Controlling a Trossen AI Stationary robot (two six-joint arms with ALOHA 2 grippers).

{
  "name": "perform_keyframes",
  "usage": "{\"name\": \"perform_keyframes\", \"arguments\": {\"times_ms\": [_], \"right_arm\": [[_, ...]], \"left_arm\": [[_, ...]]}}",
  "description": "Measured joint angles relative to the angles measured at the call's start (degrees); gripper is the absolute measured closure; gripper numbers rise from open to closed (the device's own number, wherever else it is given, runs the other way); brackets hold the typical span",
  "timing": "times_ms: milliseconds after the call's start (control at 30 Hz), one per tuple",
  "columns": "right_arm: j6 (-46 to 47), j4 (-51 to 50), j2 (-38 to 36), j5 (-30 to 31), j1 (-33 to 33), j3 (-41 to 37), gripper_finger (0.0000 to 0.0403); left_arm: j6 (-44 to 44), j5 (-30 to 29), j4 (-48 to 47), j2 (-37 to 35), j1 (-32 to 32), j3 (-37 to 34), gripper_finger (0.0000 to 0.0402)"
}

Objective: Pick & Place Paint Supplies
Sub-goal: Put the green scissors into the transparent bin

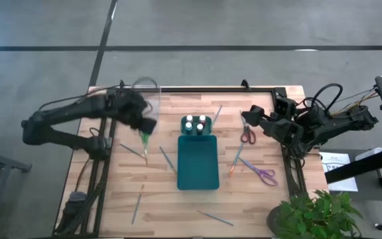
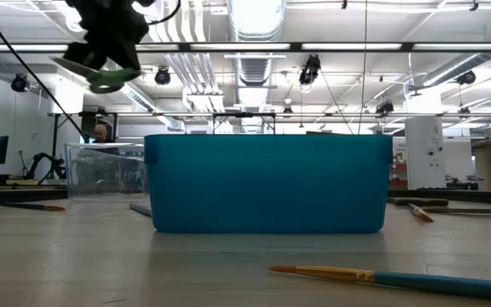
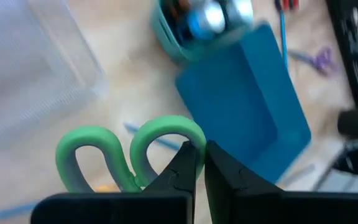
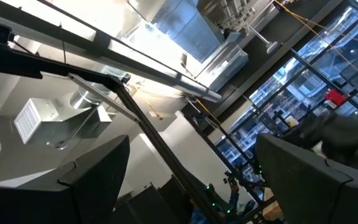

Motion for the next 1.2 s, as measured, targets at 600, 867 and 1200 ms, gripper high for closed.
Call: {"name": "perform_keyframes", "arguments": {"times_ms": [600,867,1200], "right_arm": [[-0.4,-0.3,0.0,0.1,0.0,0.0,0.0059],[-1.0,-0.5,0.0,0.2,0.0,0.0,0.0059],[-1.7,-0.8,0.0,0.4,0.0,0.0,0.0059]], "left_arm": [[22.5,-0.4,-0.4,17.1,26.9,10.7,0.0387],[26.2,-1.4,-0.5,22.5,33.7,17.2,0.0387],[24.3,-4.2,-0.5,25.7,34.8,14.0,0.0388]]}}
